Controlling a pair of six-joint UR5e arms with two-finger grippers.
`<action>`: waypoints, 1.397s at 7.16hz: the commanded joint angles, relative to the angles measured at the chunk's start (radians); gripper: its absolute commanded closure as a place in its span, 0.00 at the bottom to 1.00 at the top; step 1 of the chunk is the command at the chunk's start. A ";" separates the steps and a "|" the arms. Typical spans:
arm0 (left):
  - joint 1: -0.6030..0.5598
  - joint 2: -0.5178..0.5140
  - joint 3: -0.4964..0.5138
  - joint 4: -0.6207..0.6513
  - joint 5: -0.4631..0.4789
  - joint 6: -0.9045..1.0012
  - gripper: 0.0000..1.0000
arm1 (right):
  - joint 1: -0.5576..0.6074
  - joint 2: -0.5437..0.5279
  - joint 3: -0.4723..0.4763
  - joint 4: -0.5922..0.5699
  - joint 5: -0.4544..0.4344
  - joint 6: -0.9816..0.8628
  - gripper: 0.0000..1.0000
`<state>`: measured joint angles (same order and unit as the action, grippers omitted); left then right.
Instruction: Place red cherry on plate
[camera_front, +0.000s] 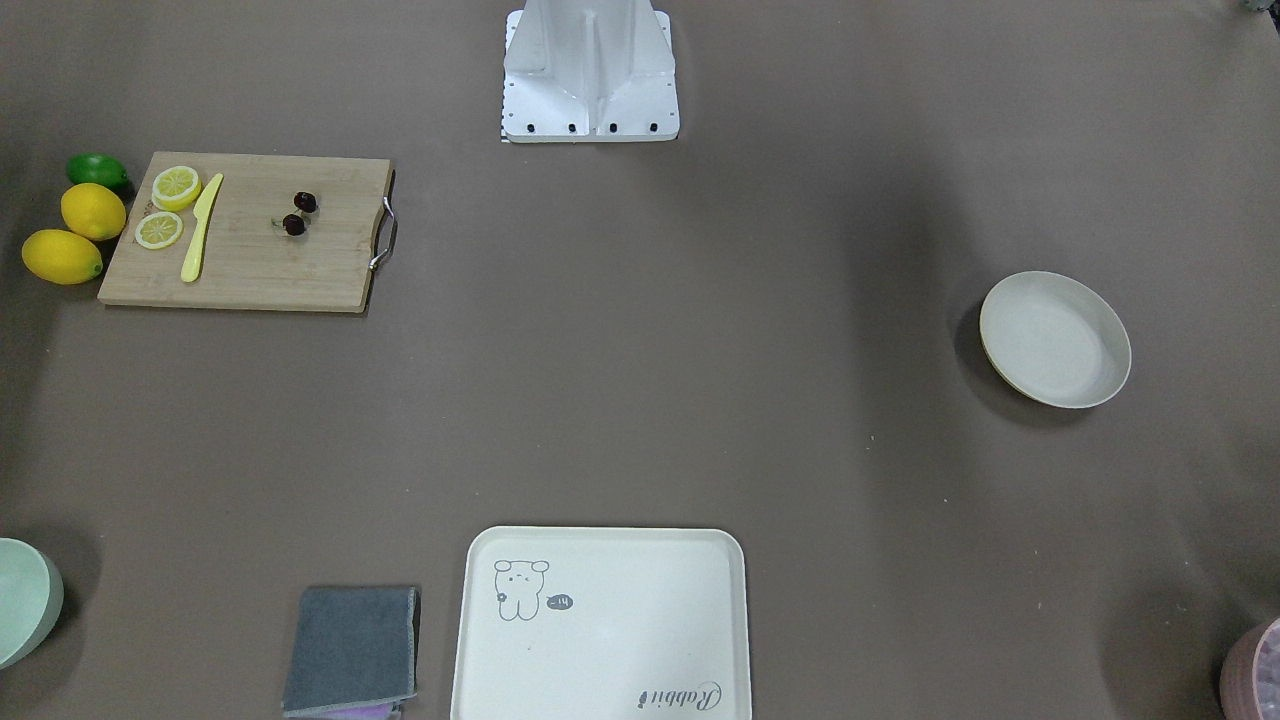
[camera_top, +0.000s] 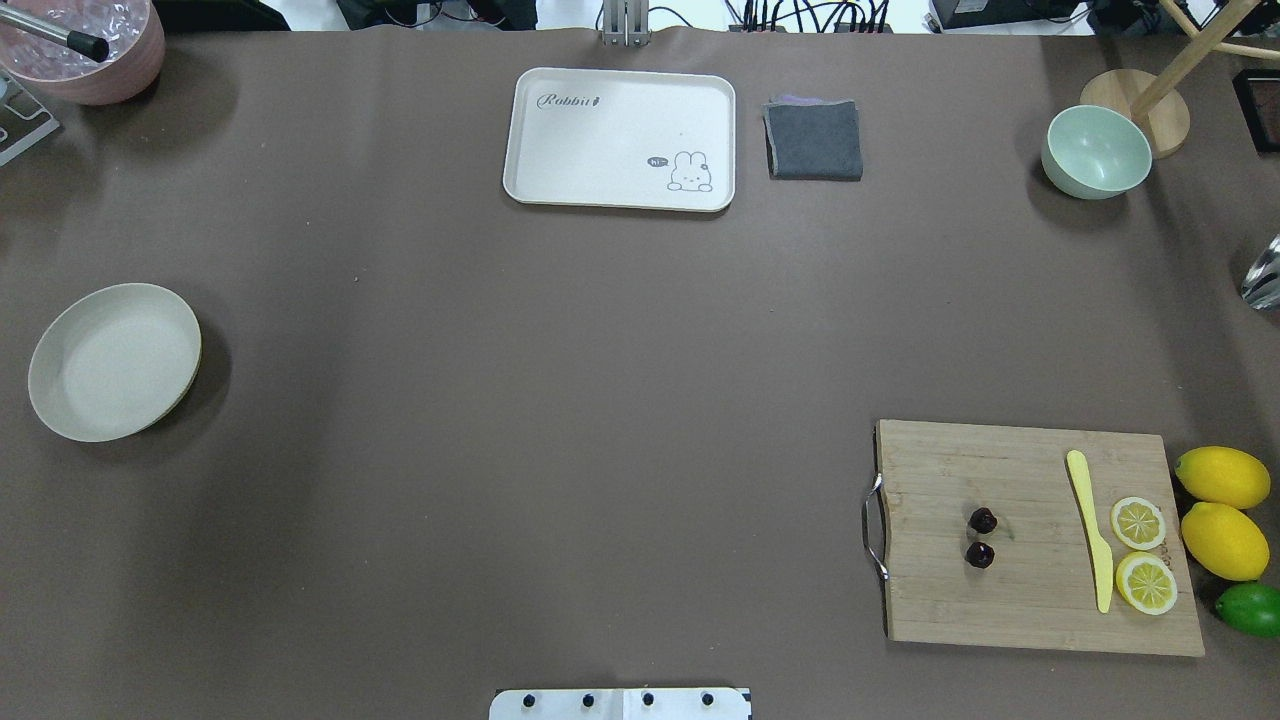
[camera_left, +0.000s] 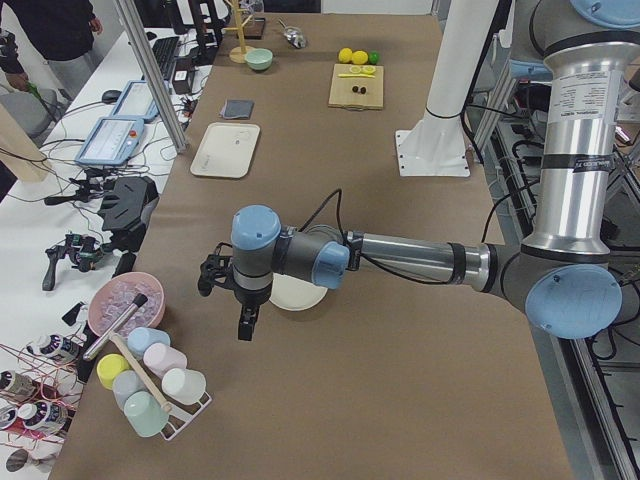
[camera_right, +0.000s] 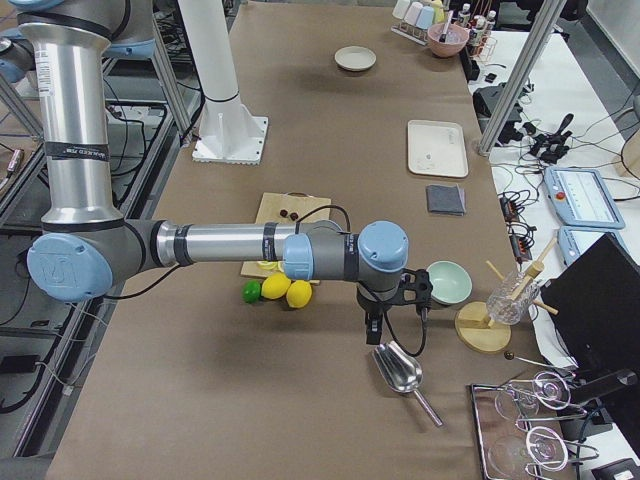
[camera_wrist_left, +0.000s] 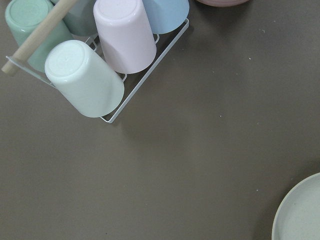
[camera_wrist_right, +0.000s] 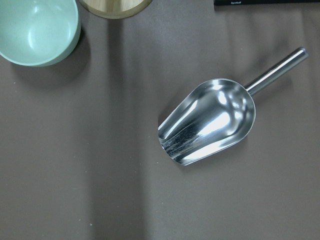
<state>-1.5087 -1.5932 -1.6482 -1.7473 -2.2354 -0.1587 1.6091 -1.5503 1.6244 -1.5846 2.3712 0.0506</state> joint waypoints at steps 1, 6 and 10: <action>0.098 -0.011 -0.009 -0.062 -0.001 -0.002 0.02 | 0.000 0.006 -0.006 0.002 -0.003 0.000 0.00; 0.372 -0.037 0.320 -0.753 0.069 -0.341 0.02 | 0.000 0.004 0.003 0.005 -0.004 0.000 0.00; 0.397 -0.015 0.381 -0.873 0.057 -0.360 0.22 | 0.000 -0.002 0.020 0.005 -0.007 0.000 0.00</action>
<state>-1.1138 -1.6157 -1.2709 -2.6117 -2.1734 -0.5184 1.6091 -1.5472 1.6344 -1.5800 2.3651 0.0506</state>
